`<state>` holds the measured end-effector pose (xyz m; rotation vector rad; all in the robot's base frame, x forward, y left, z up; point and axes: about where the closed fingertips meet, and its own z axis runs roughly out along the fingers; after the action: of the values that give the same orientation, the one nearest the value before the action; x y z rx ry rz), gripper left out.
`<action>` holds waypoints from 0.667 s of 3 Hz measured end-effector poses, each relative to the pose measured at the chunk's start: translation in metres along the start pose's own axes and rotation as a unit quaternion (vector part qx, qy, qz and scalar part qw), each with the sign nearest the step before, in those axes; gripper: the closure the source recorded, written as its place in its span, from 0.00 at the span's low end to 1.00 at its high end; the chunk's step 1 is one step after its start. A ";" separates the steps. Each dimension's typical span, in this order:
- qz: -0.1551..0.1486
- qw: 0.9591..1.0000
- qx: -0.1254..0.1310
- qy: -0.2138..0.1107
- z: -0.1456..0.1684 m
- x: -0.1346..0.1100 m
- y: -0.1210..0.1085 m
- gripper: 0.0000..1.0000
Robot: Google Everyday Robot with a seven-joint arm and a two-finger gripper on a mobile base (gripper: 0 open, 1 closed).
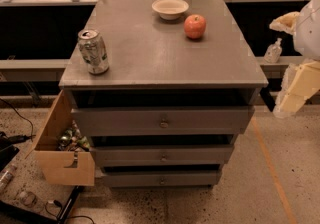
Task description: Move apple near 7up can
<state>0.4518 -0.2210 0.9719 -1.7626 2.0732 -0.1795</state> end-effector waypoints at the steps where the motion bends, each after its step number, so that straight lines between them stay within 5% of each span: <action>1: 0.039 0.996 0.065 -0.037 0.017 0.017 -0.039 0.00; 2: 0.073 0.985 0.121 -0.098 0.035 0.032 -0.085 0.00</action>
Offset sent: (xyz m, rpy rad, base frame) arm 0.1909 -0.0759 0.0254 0.4336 -0.6120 -0.2052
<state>0.5395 -0.2620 0.9630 -1.4207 1.9389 -0.1986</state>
